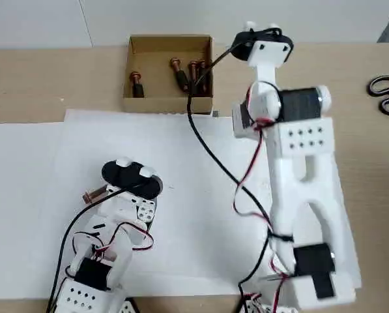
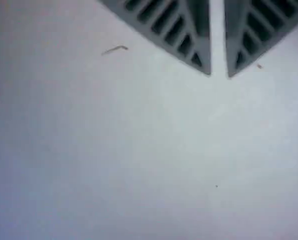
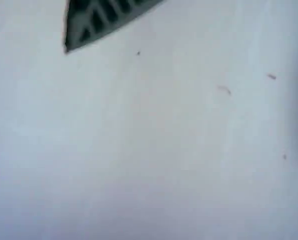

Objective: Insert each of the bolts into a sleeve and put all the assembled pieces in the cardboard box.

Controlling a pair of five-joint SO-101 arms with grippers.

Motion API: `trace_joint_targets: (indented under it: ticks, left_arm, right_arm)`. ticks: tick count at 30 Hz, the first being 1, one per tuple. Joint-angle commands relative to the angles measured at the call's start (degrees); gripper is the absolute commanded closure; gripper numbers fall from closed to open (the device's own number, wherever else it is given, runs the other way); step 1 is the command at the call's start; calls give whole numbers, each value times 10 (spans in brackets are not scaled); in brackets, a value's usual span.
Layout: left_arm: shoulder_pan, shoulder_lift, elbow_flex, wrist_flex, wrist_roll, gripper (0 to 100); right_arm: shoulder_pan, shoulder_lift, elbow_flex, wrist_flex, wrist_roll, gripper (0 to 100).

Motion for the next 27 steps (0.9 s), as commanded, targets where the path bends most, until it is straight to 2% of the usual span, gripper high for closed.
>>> trace_joint_targets:
  ticks: [1, 11, 16, 27]
  left_arm:
    - [2, -8, -4, 0, -1, 992]
    - [2, -8, -4, 0, -1, 992]
    - [2, -8, -4, 0, -1, 992]
    - [2, -8, -4, 0, -1, 992]
  right_arm:
    - [-4, -87, 47, -12, 4, 846]
    - [-6, -331, 251, -44, 3, 846]
    - [-29, -451, 344, -71, 5, 847]
    - [-41, -646, 509, -70, 3, 847]
